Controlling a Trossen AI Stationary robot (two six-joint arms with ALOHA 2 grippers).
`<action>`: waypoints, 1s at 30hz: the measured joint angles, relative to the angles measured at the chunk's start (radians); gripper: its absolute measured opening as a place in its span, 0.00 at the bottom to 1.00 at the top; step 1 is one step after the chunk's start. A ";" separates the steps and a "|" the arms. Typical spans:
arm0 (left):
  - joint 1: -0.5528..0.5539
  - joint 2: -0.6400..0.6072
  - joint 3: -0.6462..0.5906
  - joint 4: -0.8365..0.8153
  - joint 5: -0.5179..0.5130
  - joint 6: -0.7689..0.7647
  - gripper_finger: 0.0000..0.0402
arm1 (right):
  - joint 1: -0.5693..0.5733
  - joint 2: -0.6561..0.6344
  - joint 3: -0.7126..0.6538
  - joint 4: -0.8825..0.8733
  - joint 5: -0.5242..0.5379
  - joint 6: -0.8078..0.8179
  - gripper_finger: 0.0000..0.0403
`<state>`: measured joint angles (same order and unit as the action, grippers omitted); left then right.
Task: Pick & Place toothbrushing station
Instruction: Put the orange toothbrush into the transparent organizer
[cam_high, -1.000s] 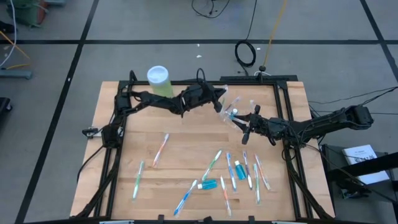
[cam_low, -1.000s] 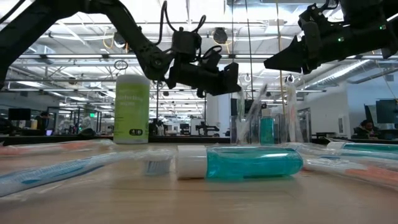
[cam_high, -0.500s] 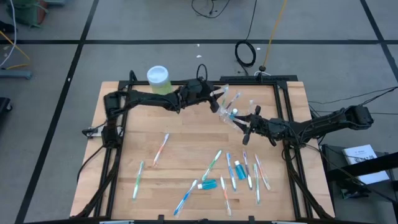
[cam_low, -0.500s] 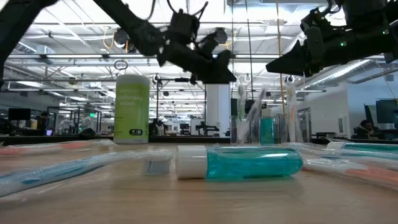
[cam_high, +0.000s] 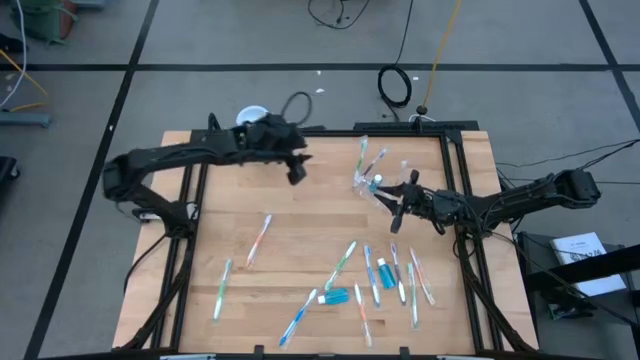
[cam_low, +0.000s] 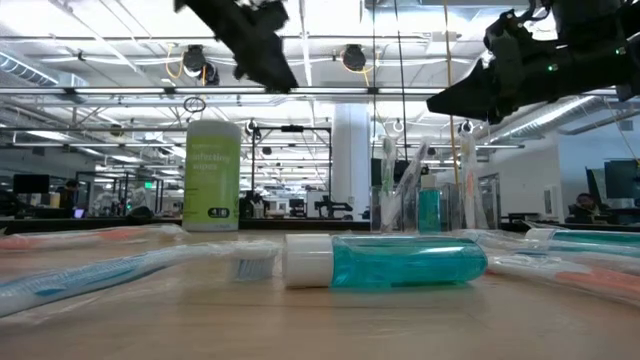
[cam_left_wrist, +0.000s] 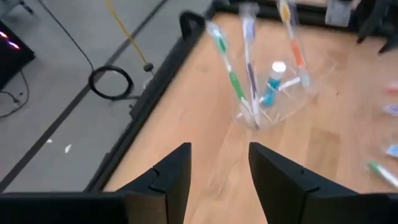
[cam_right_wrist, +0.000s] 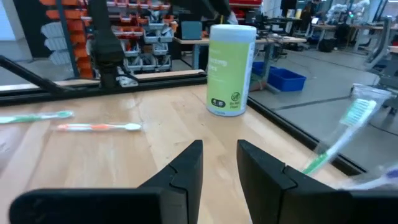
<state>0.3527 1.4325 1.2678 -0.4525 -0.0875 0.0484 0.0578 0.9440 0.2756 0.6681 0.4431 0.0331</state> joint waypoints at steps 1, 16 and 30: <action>0.004 -0.029 -0.014 0.001 0.000 -0.007 0.41 | 0.001 0.001 0.002 0.001 -0.002 0.000 0.22; 0.016 -0.341 -0.439 0.216 0.000 -0.055 0.41 | 0.100 0.406 0.489 -0.404 0.007 -0.026 0.22; 0.011 -0.382 -0.488 0.225 0.001 0.025 0.41 | 0.286 0.583 0.912 -1.419 -0.132 0.840 0.22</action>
<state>0.3641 1.0508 0.7803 -0.2275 -0.0865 0.0733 0.3438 1.5265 1.1880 -0.7508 0.3112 0.8734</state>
